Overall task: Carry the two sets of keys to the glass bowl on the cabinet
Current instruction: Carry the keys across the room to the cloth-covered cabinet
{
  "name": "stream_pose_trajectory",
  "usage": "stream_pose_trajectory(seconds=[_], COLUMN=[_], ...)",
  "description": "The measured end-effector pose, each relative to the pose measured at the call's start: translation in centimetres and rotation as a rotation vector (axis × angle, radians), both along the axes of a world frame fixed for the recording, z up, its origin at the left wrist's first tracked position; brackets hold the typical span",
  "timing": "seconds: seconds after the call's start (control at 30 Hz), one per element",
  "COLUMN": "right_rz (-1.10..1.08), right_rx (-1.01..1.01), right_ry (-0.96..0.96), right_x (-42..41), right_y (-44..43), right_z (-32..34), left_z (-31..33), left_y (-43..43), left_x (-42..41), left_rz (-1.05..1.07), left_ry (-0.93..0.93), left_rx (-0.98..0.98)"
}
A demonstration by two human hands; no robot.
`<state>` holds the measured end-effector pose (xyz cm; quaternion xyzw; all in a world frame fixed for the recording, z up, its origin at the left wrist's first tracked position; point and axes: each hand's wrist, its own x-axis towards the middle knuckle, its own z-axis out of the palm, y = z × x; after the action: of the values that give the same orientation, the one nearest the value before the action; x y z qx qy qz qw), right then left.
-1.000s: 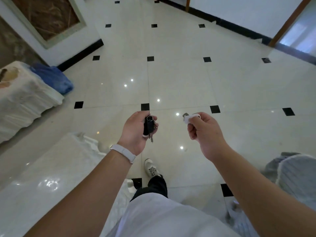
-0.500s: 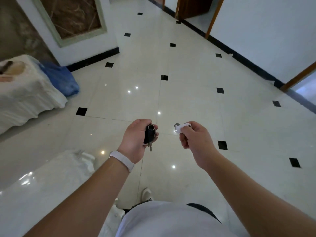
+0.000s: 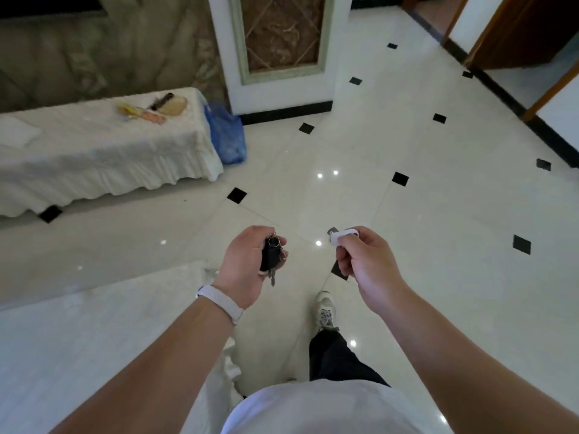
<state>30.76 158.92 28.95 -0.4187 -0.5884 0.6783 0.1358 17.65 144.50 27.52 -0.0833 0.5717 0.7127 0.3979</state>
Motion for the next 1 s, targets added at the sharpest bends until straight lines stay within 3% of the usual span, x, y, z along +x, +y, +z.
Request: stream_pose_trajectory(seconds=[0.53, 1.0], right_rz=[0.264, 0.399], right_rx=[-0.064, -0.021], right_ry=[0.056, 0.012], right_x=[-17.9, -33.2], right_y=[16.3, 17.2], right_z=[1.2, -0.2], left_z=[3.0, 1.5], left_y=[12.9, 13.7], left_x=[-11.7, -24.2], left_rz=[0.245, 0.392], left_ry=[-0.023, 0.095], left_rx=[-0.099, -0.130])
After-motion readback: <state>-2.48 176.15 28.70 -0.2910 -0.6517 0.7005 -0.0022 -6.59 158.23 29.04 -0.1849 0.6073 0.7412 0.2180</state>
